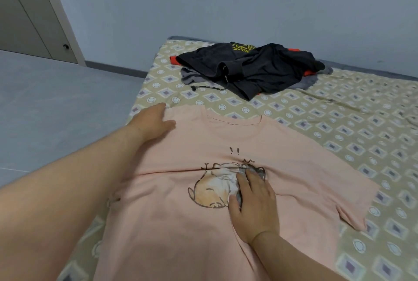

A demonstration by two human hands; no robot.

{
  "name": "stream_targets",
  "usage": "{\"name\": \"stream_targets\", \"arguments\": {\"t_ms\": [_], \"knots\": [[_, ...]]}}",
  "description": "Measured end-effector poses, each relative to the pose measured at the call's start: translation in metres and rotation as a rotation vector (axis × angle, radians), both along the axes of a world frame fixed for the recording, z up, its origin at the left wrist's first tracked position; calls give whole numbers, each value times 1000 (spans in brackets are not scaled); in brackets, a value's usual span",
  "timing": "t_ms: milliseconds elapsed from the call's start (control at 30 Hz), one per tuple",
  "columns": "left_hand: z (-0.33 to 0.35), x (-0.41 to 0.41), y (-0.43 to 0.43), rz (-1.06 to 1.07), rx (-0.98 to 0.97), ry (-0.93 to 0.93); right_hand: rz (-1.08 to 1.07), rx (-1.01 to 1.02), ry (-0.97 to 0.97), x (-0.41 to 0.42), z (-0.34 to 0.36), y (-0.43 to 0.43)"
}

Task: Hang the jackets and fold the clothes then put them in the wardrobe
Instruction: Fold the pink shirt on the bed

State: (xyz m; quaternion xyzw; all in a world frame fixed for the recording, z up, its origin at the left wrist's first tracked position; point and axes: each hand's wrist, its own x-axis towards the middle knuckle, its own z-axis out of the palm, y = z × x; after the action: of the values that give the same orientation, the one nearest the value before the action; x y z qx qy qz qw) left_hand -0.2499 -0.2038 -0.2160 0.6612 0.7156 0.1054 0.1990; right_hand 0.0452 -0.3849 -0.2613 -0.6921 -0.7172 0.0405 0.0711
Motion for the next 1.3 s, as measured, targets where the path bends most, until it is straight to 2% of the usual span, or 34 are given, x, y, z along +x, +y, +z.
{"name": "stream_targets", "arguments": {"t_ms": [67, 167, 233, 300, 333, 400, 467, 567, 667, 733, 933, 1100, 1200, 1233, 1300], "knots": [[-4, 9, 11, 37, -14, 110, -2, 7, -9, -1, -1, 0], [-1, 27, 27, 7, -23, 101, 10, 25, -17, -2, -2, 0], [8, 37, 43, 71, 150, 64, 23, 38, -14, 0, -4, 0], [21, 37, 55, 223, 367, 38, 32, 47, -15, 1, -6, 0], [25, 36, 57, 253, 399, 64, 33, 37, -21, 1, -6, 0], [21, 41, 49, 228, 368, 134, 35, 25, -31, 1, -7, 0], [14, 61, 22, 128, 349, 108, 31, 21, -40, 1, -6, 1], [-2, 89, -45, -129, 261, 109, 40, 4, -33, 1, -9, 0], [-22, 89, -129, -213, 138, 133, 34, 21, 0, 2, -10, -2], [-33, 82, -174, -236, 120, 207, 28, 8, -26, 0, -7, -2], [-30, 66, -236, -196, -38, 258, 60, -252, -123, 0, 18, -12], [-32, 35, -306, -227, -145, 245, 156, -357, -82, 28, 28, -102], [-26, 17, -344, -260, -212, 267, 170, -486, -54, 49, 41, -145], [-23, 12, -357, -267, -235, 269, 168, -555, -22, 54, 49, -156], [-16, 1, -385, -191, -282, 235, 42, -632, 219, 64, 66, -180]]}}
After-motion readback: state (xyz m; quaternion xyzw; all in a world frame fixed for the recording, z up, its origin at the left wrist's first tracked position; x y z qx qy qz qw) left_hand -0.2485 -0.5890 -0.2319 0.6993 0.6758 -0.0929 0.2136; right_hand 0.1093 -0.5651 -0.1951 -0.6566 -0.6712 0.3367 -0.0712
